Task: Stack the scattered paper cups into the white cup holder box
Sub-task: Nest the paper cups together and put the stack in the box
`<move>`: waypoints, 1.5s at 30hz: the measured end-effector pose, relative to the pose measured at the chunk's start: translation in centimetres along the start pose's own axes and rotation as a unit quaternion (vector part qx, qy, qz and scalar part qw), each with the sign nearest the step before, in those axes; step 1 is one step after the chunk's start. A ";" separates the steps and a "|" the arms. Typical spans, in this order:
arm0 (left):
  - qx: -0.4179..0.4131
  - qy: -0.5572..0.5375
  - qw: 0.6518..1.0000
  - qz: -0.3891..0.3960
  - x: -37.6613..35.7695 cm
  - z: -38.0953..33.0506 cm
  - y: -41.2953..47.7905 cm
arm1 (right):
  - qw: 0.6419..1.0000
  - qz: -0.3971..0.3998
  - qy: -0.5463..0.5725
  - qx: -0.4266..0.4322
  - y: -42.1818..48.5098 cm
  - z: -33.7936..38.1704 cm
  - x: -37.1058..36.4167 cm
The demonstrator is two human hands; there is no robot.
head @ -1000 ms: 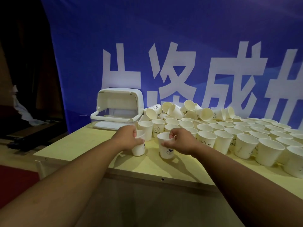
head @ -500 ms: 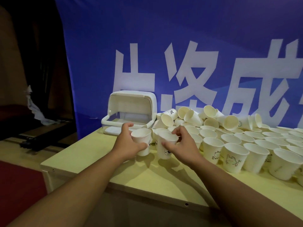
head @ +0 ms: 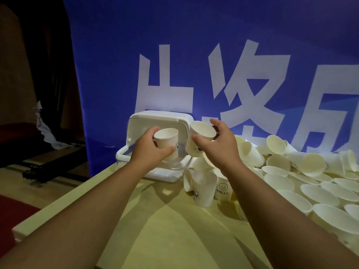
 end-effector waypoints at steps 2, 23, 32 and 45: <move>0.001 0.025 1.000 0.015 -1.3 0.4 1.4 | 1.000 -0.004 -0.003 -0.009 1.4 -0.3 -1.2; -0.034 0.176 0.968 0.173 -4.7 6.3 2.3 | 0.998 0.036 -0.051 0.001 3.1 -3.5 -6.7; -0.028 0.152 0.975 0.161 -4.1 6.1 1.8 | 0.980 0.105 -0.157 0.070 1.5 -3.1 -7.9; -0.036 0.143 0.977 0.156 -3.7 6.5 1.9 | 0.961 0.145 -0.214 0.094 1.6 -3.1 -8.0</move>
Point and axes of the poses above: each hand's wrist, its own y-axis towards the middle knuckle, its own x-axis out of the back of the hand, z = x × y, the point moved 2 cm from there along y, towards the middle knuckle, and after that the axes turned 14 degrees about -z, right-handed, at the moved point
